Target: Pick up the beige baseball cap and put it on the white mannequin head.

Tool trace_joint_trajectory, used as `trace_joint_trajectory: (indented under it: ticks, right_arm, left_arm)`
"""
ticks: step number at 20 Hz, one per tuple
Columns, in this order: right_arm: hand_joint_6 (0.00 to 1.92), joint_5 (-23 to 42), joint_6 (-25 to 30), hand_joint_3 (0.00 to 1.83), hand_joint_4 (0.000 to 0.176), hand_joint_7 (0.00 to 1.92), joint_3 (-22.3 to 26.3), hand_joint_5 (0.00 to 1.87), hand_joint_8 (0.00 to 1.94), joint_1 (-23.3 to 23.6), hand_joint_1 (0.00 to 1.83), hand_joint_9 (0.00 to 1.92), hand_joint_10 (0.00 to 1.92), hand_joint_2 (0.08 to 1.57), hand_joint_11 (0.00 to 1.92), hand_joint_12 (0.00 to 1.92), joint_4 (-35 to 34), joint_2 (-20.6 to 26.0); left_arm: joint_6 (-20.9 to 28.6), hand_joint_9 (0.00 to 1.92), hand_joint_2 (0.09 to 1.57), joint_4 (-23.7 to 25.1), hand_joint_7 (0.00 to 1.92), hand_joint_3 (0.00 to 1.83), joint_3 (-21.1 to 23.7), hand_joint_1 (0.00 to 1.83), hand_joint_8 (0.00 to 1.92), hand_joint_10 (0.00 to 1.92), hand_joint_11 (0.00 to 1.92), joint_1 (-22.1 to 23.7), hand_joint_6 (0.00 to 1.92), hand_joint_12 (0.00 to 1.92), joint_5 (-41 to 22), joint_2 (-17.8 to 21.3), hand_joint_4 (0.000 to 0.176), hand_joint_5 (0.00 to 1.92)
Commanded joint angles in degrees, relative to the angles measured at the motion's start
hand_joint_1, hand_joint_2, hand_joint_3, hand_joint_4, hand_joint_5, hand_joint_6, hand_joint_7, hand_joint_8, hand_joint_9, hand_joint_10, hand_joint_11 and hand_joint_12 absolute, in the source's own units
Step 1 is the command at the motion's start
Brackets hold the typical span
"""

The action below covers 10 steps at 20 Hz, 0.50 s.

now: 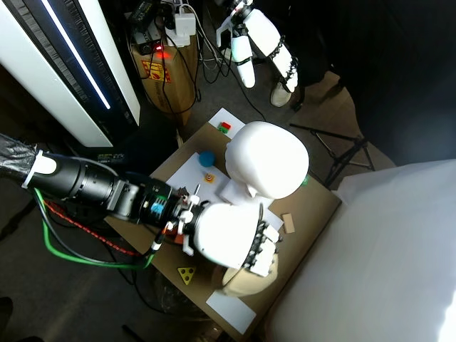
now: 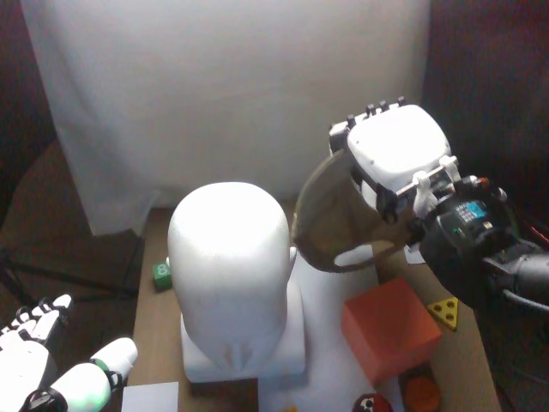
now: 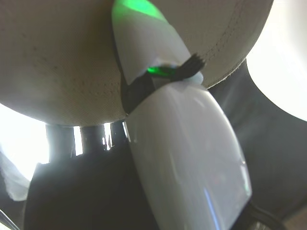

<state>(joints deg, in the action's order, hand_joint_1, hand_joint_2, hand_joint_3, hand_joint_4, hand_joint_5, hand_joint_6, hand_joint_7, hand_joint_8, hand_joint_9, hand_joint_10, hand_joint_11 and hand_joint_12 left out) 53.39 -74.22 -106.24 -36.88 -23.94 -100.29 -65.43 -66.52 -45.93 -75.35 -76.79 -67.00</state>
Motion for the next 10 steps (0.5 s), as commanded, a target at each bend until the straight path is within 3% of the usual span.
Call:
trace_joint_trajectory:
  ticks: [1,10]
  right_arm:
    - [0.93,8.72,-0.39,0.00,0.000,0.97,0.03,0.88,1.01,1.30,1.37,0.90,1.36,1.13,0.87,1.41,1.13,0.68]
    - [0.94,7.97,-0.98,0.00,0.000,0.96,0.18,0.88,1.01,9.51,1.37,0.90,1.36,1.13,0.85,1.40,5.99,0.32]
  left_arm:
    - [0.44,0.01,1.16,1.95,0.00,0.00,-0.10,0.00,0.00,0.00,0.01,0.32,0.00,0.10,-5.80,-0.03,0.036,0.00]
    - [0.44,0.03,1.16,0.96,0.01,0.00,0.42,0.00,0.00,0.00,0.00,0.35,0.00,0.18,-6.06,-0.34,0.031,0.01]
